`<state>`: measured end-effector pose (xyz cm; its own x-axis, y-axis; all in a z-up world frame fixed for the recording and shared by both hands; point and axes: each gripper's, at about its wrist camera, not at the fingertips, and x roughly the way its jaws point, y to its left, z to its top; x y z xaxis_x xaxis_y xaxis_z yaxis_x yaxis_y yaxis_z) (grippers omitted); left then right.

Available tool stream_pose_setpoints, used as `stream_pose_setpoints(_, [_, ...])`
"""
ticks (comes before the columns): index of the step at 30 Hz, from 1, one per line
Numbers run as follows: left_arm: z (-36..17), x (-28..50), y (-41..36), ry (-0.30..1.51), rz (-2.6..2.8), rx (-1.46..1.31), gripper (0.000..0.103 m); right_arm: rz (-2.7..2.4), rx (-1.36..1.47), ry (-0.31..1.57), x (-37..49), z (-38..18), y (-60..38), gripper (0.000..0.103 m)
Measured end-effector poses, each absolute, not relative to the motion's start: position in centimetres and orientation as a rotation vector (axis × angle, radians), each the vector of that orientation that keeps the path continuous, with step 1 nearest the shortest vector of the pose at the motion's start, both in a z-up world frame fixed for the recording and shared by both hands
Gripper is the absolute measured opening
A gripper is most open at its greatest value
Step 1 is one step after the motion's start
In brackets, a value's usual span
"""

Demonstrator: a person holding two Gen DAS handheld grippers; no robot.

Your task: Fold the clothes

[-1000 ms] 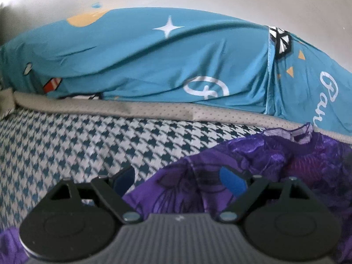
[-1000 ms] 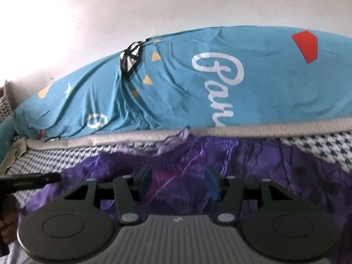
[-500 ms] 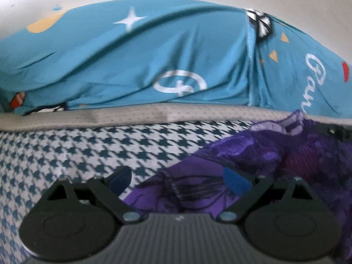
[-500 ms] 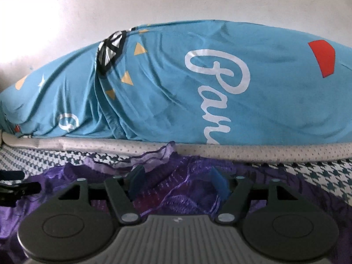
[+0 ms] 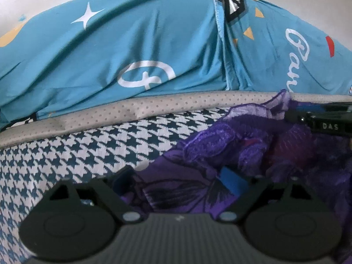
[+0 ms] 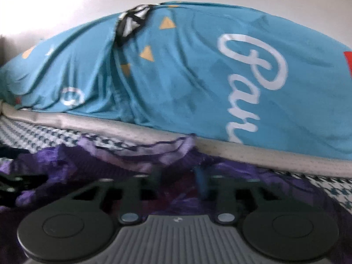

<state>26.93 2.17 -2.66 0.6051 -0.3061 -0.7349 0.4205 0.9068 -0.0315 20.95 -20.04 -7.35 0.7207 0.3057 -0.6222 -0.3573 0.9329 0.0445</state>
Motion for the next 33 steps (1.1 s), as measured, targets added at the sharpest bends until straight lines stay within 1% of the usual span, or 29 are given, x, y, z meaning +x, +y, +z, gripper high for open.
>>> stream_pose_setpoints(1, [-2.6,26.9,2.1,0.816,-0.430,0.151,0.075,0.370,-0.091,0.669,20.8,-7.4,-19.8,0.015])
stream_pose_setpoints(2, [-2.5,26.8,2.0,0.810,-0.442,0.152,0.070,0.373,-0.096,0.664,20.7,-7.4,-19.7,0.012])
stream_pose_setpoints(3, [-2.4,26.7,1.8,0.809,-0.451,0.153,0.062,0.378,-0.092,0.659,20.7,-7.4,-19.7,0.008])
stream_pose_setpoints(4, [-2.3,26.7,1.7,0.807,-0.460,0.155,0.054,0.381,-0.082,0.655,20.6,-7.4,-19.8,0.007])
stream_pose_setpoints(5, [-2.3,26.5,1.5,0.805,-0.470,0.155,0.050,0.378,-0.068,0.651,20.6,-7.3,-19.9,0.006])
stream_pose_setpoints(7, [-2.2,26.3,1.3,0.800,-0.480,0.157,0.038,0.367,-0.043,0.638,20.5,-7.0,-20.2,0.005])
stream_pose_setpoints(8, [-2.1,26.3,1.3,0.796,-0.481,0.160,0.035,0.360,-0.030,0.627,20.5,-6.7,-20.3,0.005])
stream_pose_setpoints(10, [-2.1,26.2,1.2,0.785,-0.468,0.171,0.026,0.351,0.002,0.593,20.4,-5.9,-20.6,0.005])
stream_pose_setpoints(12, [-2.0,26.1,1.1,0.775,-0.442,0.178,0.021,0.344,0.034,0.550,20.3,-4.7,-20.9,0.005])
stream_pose_setpoints(14, [-1.8,25.8,0.8,0.754,-0.404,0.194,0.018,0.333,0.051,0.507,20.0,-3.5,-21.0,0.004])
stream_pose_setpoints(17, [-0.7,25.5,0.3,0.670,-0.318,0.230,0.017,0.320,0.089,0.437,19.5,-1.7,-21.3,0.004])
stream_pose_setpoints(19, [0.6,25.7,0.4,0.617,-0.271,0.198,0.017,0.311,0.123,0.394,19.0,-0.7,-21.4,0.004])
stream_pose_setpoints(22, [1.6,25.8,-0.1,0.552,-0.187,0.215,0.018,0.314,0.149,0.379,18.8,-0.2,-21.2,0.004])
stream_pose_setpoints(23, [1.8,25.9,-0.2,0.535,-0.160,0.228,0.020,0.325,0.150,0.393,18.9,-0.1,-21.3,0.004])
stream_pose_setpoints(24, [1.9,25.9,-0.4,0.521,-0.133,0.240,0.027,0.334,0.148,0.407,18.9,-0.1,-21.4,0.005])
stream_pose_setpoints(25, [1.4,26.4,-0.2,0.562,-0.120,0.215,0.030,0.338,0.142,0.422,18.9,0.0,-21.5,0.005])
stream_pose_setpoints(27, [0.2,27.1,0.6,0.640,-0.106,0.144,0.030,0.348,0.125,0.455,18.9,0.0,-22.1,0.007])
stream_pose_setpoints(29, [-0.1,27.3,1.1,0.667,-0.113,0.107,0.031,0.336,0.118,0.471,18.9,-0.2,-22.9,0.007])
stream_pose_setpoints(33, [1.0,26.2,1.6,0.643,-0.117,0.098,0.045,0.282,0.140,0.496,18.7,-0.3,-25.7,0.007])
